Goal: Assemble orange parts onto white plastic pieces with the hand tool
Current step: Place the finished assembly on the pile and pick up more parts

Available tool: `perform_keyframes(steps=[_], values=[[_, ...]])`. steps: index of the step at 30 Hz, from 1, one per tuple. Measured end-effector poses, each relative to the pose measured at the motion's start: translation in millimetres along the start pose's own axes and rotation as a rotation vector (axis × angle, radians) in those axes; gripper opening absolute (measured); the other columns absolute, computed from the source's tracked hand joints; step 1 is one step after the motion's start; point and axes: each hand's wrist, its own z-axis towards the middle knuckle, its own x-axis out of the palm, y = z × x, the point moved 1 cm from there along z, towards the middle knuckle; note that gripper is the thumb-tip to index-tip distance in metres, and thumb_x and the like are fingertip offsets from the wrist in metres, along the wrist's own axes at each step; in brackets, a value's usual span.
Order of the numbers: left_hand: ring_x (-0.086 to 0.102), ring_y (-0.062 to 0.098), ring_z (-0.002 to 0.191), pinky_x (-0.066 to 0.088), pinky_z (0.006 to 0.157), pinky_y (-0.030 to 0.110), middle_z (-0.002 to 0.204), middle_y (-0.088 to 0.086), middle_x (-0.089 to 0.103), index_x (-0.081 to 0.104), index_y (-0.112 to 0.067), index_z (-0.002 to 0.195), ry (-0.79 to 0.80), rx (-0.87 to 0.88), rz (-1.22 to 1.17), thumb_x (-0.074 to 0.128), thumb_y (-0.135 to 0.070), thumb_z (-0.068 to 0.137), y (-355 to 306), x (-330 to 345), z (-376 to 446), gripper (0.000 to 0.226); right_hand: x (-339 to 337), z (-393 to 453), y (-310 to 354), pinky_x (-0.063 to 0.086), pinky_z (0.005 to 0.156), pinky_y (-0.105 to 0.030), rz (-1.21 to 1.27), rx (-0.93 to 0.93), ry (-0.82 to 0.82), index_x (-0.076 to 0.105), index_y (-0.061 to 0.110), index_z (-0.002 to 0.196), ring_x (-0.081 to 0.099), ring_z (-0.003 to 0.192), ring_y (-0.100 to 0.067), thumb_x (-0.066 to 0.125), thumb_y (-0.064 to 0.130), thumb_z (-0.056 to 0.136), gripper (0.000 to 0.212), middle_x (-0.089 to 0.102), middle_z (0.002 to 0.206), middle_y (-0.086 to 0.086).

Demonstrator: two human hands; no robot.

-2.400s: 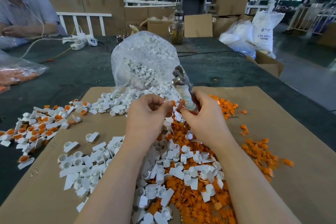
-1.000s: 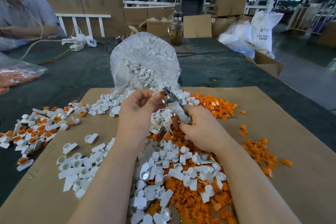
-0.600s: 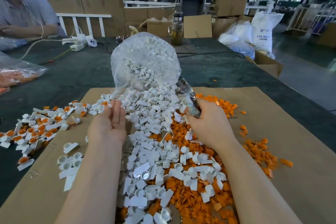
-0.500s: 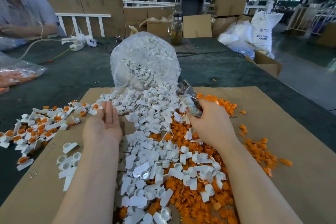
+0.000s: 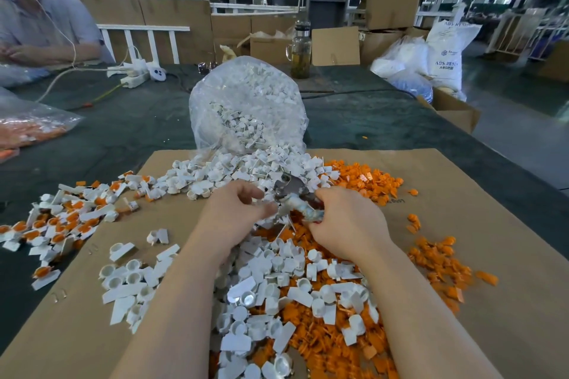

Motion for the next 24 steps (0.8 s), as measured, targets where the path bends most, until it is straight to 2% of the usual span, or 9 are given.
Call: perform_keyframes(steps=[2,4,7,9,11,15,17,20,24], values=[[0.06,0.011,0.086,0.049,0.072,0.028,0.102,-0.005,0.061,0.062,-0.032,0.096,0.073,0.047,0.159,0.088,-0.039,0.068,1.7,1.0,3.0,0.039,1.9,-0.1,2.3,0.034,0.048,-0.025,-0.023,-0.011,0.001,0.057,0.026,0.091,0.053,0.07,-0.014,0.062,0.036,0.082,0.014,0.053,0.083,0.01],[0.057,0.011,0.093,0.047,0.079,0.028,0.112,-0.004,0.055,0.062,-0.037,0.1,0.103,0.074,0.273,0.089,-0.037,0.067,2.0,2.3,3.6,0.043,3.0,0.2,2.2,0.032,0.046,-0.024,-0.02,0.011,-0.004,0.057,0.026,0.091,0.051,0.067,-0.012,0.063,0.033,0.083,0.013,0.053,0.08,0.01],[0.058,0.007,0.091,0.045,0.074,0.025,0.11,-0.006,0.059,0.065,-0.039,0.1,0.066,0.115,0.319,0.086,-0.032,0.072,2.3,3.9,2.4,0.036,2.5,1.3,-1.0,0.029,0.045,-0.023,-0.027,0.061,-0.02,0.059,0.026,0.094,0.046,0.06,-0.008,0.065,0.032,0.083,0.014,0.049,0.073,0.012],[0.058,0.003,0.086,0.049,0.072,0.024,0.101,-0.01,0.064,0.065,-0.037,0.096,0.049,0.119,0.31,0.085,-0.029,0.073,2.5,4.4,1.7,0.031,2.0,1.6,-2.1,0.029,0.045,-0.024,-0.049,0.064,-0.023,0.061,0.025,0.102,0.046,0.061,-0.011,0.065,0.032,0.083,0.021,0.046,0.073,0.013],[0.058,0.006,0.085,0.05,0.073,0.028,0.095,-0.009,0.062,0.062,-0.03,0.095,0.025,0.105,0.319,0.086,-0.031,0.073,2.8,4.6,1.8,0.032,2.6,1.7,-1.5,0.028,0.044,-0.024,-0.061,0.073,-0.026,0.061,0.025,0.107,0.047,0.064,-0.013,0.065,0.033,0.083,0.026,0.046,0.074,0.011],[0.058,0.013,0.094,0.046,0.077,0.028,0.107,-0.004,0.058,0.062,-0.028,0.108,-0.003,0.087,0.426,0.083,-0.043,0.074,2.0,6.1,2.2,0.042,3.7,1.4,-0.2,0.028,0.044,-0.024,-0.075,0.115,-0.02,0.056,0.025,0.099,0.043,0.059,-0.01,0.065,0.034,0.084,0.02,0.045,0.071,0.011],[0.059,0.014,0.093,0.048,0.079,0.028,0.106,-0.004,0.06,0.065,-0.03,0.111,-0.009,0.11,0.435,0.08,-0.042,0.078,1.6,6.6,1.0,0.037,3.2,1.5,0.7,0.028,0.043,-0.024,-0.072,0.111,-0.017,0.053,0.026,0.092,0.042,0.057,-0.008,0.066,0.032,0.084,0.017,0.045,0.071,0.011],[0.059,0.012,0.086,0.047,0.074,0.028,0.094,-0.007,0.06,0.067,-0.03,0.108,-0.033,0.146,0.423,0.077,-0.038,0.082,1.6,7.3,-1.1,0.029,3.0,0.8,1.7,0.027,0.044,-0.023,-0.06,0.108,-0.018,0.047,0.028,0.083,0.042,0.057,-0.006,0.066,0.03,0.082,0.019,0.046,0.07,0.011],[0.059,0.016,0.092,0.047,0.077,0.028,0.105,-0.003,0.058,0.062,-0.037,0.104,-0.026,0.193,0.392,0.079,-0.031,0.08,0.5,10.5,-1.9,0.031,2.1,0.4,1.2,0.028,0.044,-0.023,-0.043,0.12,-0.02,0.052,0.029,0.089,0.041,0.057,-0.005,0.066,0.032,0.083,0.016,0.046,0.07,0.012]])
